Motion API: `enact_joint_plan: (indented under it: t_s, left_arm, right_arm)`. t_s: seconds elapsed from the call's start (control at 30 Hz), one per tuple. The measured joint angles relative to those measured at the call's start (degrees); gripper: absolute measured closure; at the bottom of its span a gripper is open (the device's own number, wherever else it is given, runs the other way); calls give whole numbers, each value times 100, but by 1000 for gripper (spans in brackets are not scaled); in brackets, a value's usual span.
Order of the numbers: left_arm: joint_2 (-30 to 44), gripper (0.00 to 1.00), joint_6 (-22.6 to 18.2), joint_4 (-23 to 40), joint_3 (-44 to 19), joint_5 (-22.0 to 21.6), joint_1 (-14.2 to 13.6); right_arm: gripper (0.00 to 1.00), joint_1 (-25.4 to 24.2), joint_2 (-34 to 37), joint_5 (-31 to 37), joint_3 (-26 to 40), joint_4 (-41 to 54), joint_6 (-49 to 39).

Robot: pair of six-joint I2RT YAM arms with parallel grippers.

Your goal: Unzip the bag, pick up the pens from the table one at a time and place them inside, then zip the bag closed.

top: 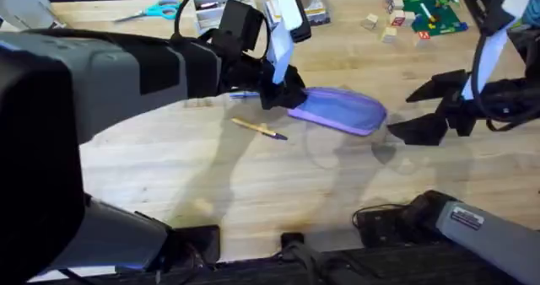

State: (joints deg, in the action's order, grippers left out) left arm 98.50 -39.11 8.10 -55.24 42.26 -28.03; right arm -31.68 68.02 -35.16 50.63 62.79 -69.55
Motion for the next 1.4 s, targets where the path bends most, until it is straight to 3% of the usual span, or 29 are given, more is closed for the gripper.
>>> enact_joint_plan:
  t_s: [0.47, 0.73, 0.87, 0.9, 1.1, 1.23, 1.4]
  left_arm:
    - [0, 948, 0, 2, 0, 0, 0]
    - [0, 948, 0, 0, 0, 0, 0]
    - [0, 947, 0, 2, 0, 0, 0]
    - [0, 946, 0, 1, 0, -1, 0]
    - [0, 946, 0, 2, 0, 0, 0]
    - [0, 946, 0, -13, 0, -2, 0]
    - [0, 946, 0, -17, 0, -7, 7]
  right_arm:
    - [12, 4, 898, -24, 0, -334, -38]
    - [77, 260, 1316, -68, 0, -476, -62]
    - [197, 409, 1373, -71, 0, -514, -80]
    - [293, 442, 1375, -72, 0, -529, -82]
    - [456, 442, 1373, -72, 0, -534, -83]
    - [962, 457, 1373, -133, 0, -401, -78]
    - [968, 457, 1361, -131, 121, -224, -81]
